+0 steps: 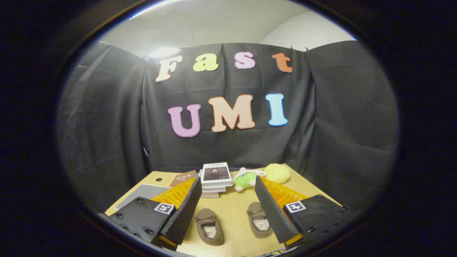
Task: Open the storage box then place both shoes into the box .Put the left shoe in first, then the right shoe, with the right side of both shoes facing outward in a uniform manner.
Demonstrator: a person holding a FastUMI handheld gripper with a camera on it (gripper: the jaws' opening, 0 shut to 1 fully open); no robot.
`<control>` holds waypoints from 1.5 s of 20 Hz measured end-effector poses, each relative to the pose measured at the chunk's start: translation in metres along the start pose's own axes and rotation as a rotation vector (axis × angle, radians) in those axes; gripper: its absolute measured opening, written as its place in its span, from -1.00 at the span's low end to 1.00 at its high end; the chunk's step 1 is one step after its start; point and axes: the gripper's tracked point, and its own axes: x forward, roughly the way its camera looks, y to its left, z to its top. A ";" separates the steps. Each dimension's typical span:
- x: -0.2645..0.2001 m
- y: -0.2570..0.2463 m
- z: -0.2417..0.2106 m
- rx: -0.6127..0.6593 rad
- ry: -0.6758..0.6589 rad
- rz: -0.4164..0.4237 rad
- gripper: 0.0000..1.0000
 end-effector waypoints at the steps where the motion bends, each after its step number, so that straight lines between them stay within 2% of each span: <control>1: -0.001 0.000 0.001 -0.003 -0.002 0.005 0.94; 11: -0.003 -0.006 -0.001 -0.011 0.006 0.012 0.94; 22: 0.006 -0.010 -0.015 0.063 0.066 -0.004 0.94; 26: 0.015 0.003 -0.039 0.134 0.136 0.037 0.95; 30: 0.024 0.030 -0.086 0.233 0.284 0.119 0.97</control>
